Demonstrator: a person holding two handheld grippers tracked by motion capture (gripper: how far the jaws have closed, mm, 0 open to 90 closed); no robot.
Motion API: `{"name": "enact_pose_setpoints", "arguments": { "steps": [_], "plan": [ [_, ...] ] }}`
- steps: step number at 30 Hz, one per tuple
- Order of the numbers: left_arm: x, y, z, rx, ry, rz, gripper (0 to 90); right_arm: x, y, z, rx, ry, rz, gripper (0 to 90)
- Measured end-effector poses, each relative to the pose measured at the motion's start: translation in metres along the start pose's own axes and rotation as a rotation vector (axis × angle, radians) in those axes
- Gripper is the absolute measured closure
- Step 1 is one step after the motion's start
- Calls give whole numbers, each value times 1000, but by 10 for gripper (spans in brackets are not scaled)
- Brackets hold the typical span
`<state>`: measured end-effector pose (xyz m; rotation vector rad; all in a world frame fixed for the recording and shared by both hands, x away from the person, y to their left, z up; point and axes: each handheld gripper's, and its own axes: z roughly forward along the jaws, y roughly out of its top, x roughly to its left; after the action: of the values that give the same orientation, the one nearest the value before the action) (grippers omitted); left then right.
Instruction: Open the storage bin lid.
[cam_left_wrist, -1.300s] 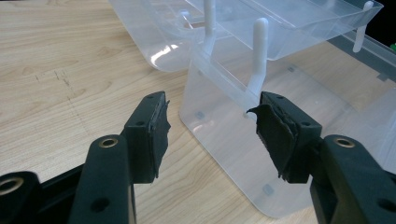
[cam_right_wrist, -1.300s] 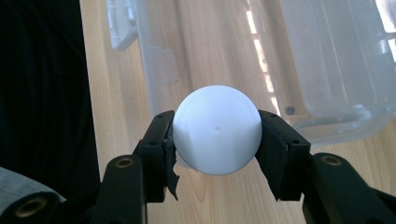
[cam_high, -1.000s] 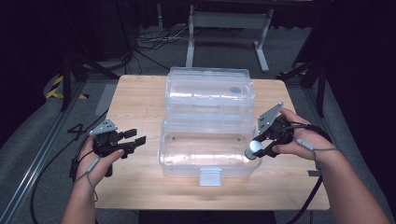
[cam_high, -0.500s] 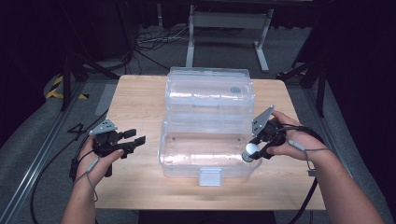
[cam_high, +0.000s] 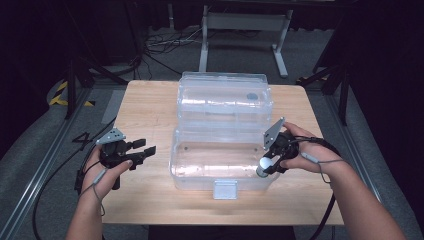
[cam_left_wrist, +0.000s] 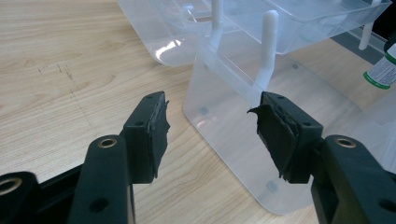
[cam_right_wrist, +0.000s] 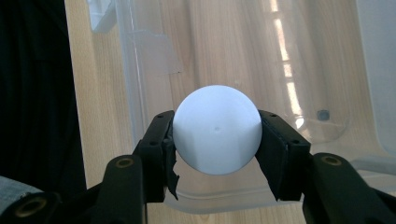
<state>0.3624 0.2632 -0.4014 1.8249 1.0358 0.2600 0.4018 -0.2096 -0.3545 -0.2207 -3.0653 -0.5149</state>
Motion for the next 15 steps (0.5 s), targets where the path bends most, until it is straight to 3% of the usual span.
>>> {"name": "enact_pose_setpoints", "arguments": {
  "steps": [15],
  "plan": [
    [1, -1, 0, 4, 1, -6, 437, -1, 1, 13, 31, 17, 11, 505]
  ]
}}
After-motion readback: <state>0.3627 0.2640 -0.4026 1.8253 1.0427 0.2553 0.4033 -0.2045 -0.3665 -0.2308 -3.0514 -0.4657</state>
